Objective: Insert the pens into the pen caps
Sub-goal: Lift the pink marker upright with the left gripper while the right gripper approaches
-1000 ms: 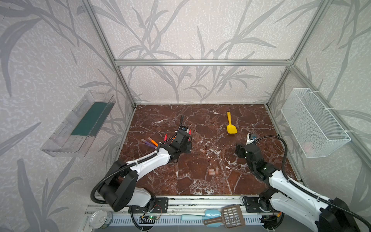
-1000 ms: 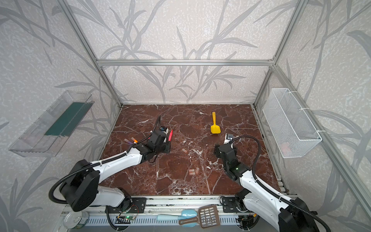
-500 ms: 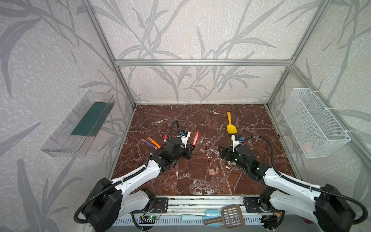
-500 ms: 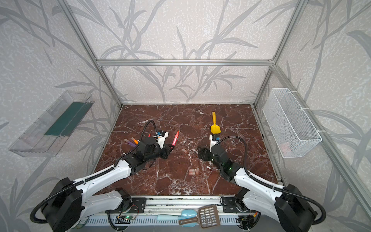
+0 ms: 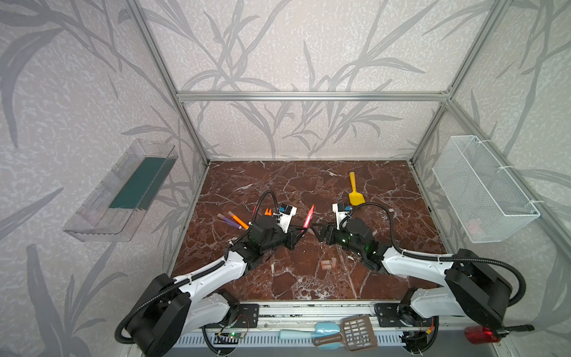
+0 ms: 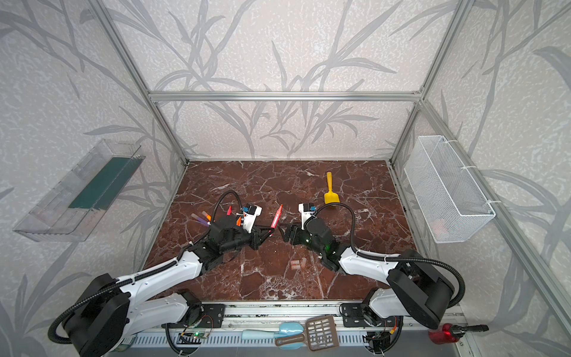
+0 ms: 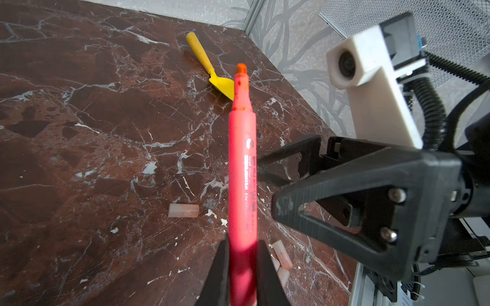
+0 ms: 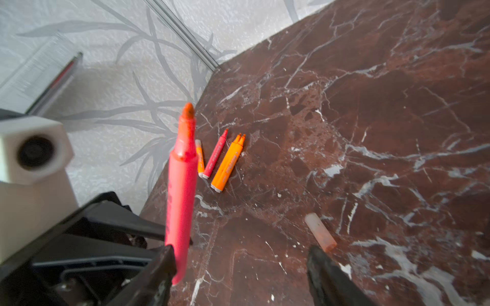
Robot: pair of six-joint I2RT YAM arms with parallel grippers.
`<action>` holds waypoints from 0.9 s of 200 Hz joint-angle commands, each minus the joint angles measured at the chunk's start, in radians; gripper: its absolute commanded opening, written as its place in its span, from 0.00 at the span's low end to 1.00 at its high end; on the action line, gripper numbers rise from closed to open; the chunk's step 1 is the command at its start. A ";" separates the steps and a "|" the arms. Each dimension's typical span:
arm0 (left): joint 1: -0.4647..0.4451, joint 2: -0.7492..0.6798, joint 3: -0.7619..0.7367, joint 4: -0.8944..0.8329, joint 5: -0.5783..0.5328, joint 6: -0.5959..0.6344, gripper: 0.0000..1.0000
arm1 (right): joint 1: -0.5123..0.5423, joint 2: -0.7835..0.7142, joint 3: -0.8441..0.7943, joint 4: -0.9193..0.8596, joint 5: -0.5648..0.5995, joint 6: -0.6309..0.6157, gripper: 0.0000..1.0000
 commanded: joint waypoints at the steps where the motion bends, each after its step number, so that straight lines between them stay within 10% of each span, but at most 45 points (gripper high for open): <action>1: -0.002 -0.006 -0.012 0.043 0.025 0.001 0.00 | 0.005 -0.031 -0.021 0.084 0.012 0.034 0.76; 138: -0.023 0.051 -0.003 0.075 0.104 0.024 0.00 | 0.005 0.057 0.092 0.044 0.006 0.047 0.54; 180: -0.027 0.092 0.002 0.100 0.094 0.024 0.00 | 0.005 0.076 0.087 0.083 0.003 0.061 0.29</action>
